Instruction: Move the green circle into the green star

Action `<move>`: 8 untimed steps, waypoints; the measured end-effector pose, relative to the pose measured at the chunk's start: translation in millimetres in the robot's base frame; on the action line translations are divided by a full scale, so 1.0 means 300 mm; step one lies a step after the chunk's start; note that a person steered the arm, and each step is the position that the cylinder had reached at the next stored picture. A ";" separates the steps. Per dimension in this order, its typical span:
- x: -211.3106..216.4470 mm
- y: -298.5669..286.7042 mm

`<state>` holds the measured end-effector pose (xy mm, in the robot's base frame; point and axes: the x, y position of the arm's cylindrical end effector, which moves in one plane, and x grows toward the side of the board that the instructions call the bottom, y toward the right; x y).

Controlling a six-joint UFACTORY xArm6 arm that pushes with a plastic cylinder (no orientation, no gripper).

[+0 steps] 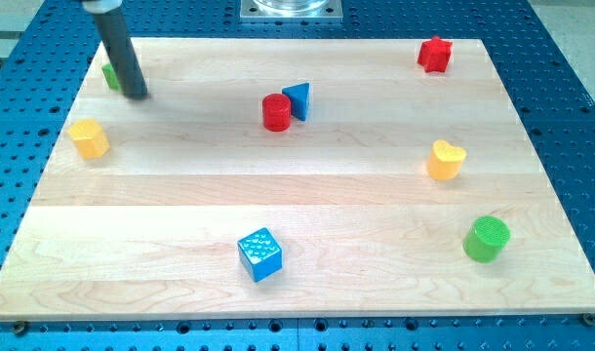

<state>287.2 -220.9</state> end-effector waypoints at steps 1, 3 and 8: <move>0.014 -0.011; 0.440 0.274; 0.806 1.830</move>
<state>529.0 328.0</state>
